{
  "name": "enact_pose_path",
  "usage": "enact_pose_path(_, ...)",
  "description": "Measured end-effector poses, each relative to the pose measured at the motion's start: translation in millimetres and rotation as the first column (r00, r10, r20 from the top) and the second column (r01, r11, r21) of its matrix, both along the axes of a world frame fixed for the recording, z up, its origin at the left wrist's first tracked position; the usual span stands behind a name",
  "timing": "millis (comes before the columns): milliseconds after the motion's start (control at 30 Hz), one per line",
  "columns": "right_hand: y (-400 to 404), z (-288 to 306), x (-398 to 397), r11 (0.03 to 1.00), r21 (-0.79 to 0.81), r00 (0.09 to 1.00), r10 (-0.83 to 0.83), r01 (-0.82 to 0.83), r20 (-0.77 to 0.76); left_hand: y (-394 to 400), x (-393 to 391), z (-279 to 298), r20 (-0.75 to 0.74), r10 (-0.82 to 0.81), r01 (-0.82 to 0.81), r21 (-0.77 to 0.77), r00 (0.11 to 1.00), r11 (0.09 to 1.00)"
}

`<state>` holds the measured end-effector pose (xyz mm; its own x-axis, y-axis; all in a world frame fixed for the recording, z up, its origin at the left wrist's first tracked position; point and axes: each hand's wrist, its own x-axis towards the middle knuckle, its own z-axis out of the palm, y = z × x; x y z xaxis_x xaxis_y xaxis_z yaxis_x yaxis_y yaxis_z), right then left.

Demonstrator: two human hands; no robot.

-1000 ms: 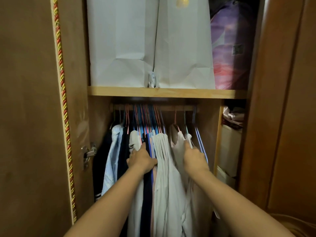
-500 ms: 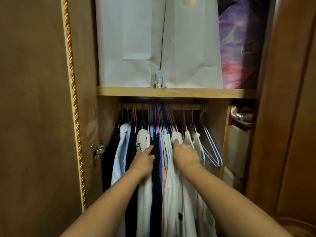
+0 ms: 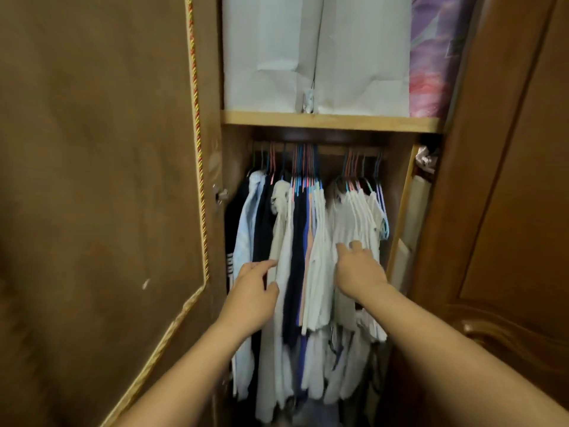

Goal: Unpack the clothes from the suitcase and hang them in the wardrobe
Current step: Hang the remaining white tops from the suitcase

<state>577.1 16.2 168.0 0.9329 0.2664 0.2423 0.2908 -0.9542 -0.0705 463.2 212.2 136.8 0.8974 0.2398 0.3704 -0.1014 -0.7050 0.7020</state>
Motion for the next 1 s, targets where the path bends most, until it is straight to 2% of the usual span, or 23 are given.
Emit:
enact_pose_path(167,6,-63,-82,0.99,0.083,0.952,0.136,-0.117,-0.275,-17,-147,-36,0.037,0.059,-0.06,0.022,0.998,0.998)
enact_pose_path(267,10,-80,-128,0.971,0.176,0.914,0.213,-0.159,-0.346,-7,-233,-45,0.138,0.202,-0.202,-0.016,0.97,0.979)
enact_pose_path(333,9,-90,-149,0.957,0.226,0.902,0.253,-0.18,-0.351,0,-285,-48,0.252,0.375,-0.354,-0.128,0.892,0.927)
enact_pose_path(400,8,-99,-162,0.951,0.243,0.904,0.267,-0.19,-0.336,6,-323,-52,0.349,0.575,-0.53,-0.224,0.74,0.818)
enact_pose_path(433,8,-103,-167,0.949,0.253,0.904,0.266,-0.186,-0.334,11,-334,-56,0.358,0.654,-0.6,-0.263,0.667,0.756)
enact_pose_path(467,9,-106,-173,0.947,0.267,0.902,0.268,-0.181,-0.339,18,-339,-62,0.32,0.703,-0.632,-0.309,0.635,0.711)
enact_pose_path(500,11,-109,-179,0.942,0.283,0.895,0.276,-0.179,-0.351,26,-338,-66,0.234,0.707,-0.615,-0.364,0.667,0.7)
enact_pose_path(567,17,-114,-190,0.927,0.327,0.875,0.308,-0.186,-0.374,38,-329,-69,0.055,0.6,-0.511,-0.466,0.798,0.722)
enact_pose_path(633,18,-117,-199,0.901,0.383,0.865,0.347,-0.201,-0.362,43,-317,-70,-0.01,0.558,-0.499,-0.461,0.83,0.734)
enact_pose_path(700,9,-122,-210,0.885,0.42,0.874,0.357,-0.204,-0.33,37,-315,-72,0.0,0.611,-0.574,-0.342,0.792,0.744)
enact_pose_path(767,-9,-136,-222,0.897,0.403,0.891,0.323,-0.181,-0.319,21,-320,-78,0.039,0.571,-0.535,-0.303,0.82,0.789)
enact_pose_path(833,-30,-162,-241,0.925,0.352,0.901,0.271,-0.146,-0.339,0,-323,-87,0.071,0.475,-0.438,-0.288,0.877,0.852)
enact_pose_path(900,-51,-188,-254,0.919,0.377,0.886,0.264,-0.112,-0.381,-23,-314,-93,0.106,0.34,-0.305,-0.255,0.934,0.918)
enact_pose_path(967,-69,-199,-256,0.883,0.469,0.902,0.233,-0.038,-0.365,-47,-296,-96,0.133,0.142,-0.123,-0.138,0.981,0.983)
enact_pose_path(1000,-79,-197,-254,0.854,0.521,0.924,0.195,0.006,-0.33,-58,-284,-94,0.117,0.038,-0.036,-0.021,0.992,0.999)
